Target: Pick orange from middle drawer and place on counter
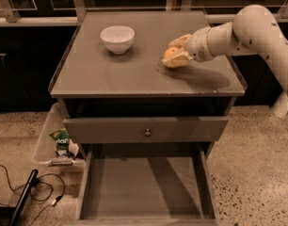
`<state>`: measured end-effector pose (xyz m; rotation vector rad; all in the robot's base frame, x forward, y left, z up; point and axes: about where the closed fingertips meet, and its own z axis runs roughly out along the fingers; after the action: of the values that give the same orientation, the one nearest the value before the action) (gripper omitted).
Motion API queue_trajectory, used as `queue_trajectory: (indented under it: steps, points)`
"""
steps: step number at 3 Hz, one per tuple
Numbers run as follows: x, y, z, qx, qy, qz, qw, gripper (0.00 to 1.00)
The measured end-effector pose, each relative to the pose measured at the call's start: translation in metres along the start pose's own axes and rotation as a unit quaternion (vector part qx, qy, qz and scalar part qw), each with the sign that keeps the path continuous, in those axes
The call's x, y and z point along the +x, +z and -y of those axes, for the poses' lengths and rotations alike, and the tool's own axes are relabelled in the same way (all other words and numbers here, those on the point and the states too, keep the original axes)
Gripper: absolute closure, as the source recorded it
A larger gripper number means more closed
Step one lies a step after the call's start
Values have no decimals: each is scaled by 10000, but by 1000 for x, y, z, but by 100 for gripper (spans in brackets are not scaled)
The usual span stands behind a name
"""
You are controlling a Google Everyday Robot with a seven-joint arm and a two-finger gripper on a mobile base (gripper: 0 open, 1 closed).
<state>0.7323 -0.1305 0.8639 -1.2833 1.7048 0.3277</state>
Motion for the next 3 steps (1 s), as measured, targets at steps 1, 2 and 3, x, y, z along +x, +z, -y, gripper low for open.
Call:
queue_trajectory:
  steps: [1,2,3]
  points:
    - [0,0,0,-2,4,0,10000,81]
    - [0,0,0,-2,4,0,10000,58]
    - [0,0,0,-3,4,0,10000,35]
